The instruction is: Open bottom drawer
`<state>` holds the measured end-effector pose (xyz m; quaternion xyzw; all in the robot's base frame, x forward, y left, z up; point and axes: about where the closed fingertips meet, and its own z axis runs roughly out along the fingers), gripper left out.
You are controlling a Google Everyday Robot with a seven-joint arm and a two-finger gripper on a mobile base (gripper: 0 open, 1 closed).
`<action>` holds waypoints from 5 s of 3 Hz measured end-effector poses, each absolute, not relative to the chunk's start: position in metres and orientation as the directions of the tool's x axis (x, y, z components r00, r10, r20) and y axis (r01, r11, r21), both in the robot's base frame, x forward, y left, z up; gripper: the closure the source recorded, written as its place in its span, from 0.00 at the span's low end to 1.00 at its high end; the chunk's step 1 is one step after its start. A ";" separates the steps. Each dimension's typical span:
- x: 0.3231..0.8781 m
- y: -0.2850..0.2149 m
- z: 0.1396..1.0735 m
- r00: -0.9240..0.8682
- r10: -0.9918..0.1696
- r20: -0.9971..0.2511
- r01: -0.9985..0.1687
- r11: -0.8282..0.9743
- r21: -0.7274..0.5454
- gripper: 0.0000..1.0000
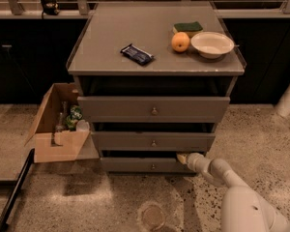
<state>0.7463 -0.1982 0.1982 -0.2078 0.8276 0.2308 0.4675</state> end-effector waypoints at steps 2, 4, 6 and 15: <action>0.742 -0.189 0.189 -0.471 -0.200 -0.859 -0.603 0.784 0.148 1.00; 0.732 -0.186 0.185 -0.468 -0.238 -0.851 -0.642 0.753 0.143 1.00; 0.714 -0.194 0.181 -0.468 -0.274 -0.840 -0.685 0.713 0.150 1.00; 0.706 -0.140 0.159 -0.420 -0.427 -0.800 -0.809 0.575 0.118 1.00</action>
Offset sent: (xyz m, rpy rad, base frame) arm -0.0043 0.0084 -0.0081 -0.0475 0.0035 0.0494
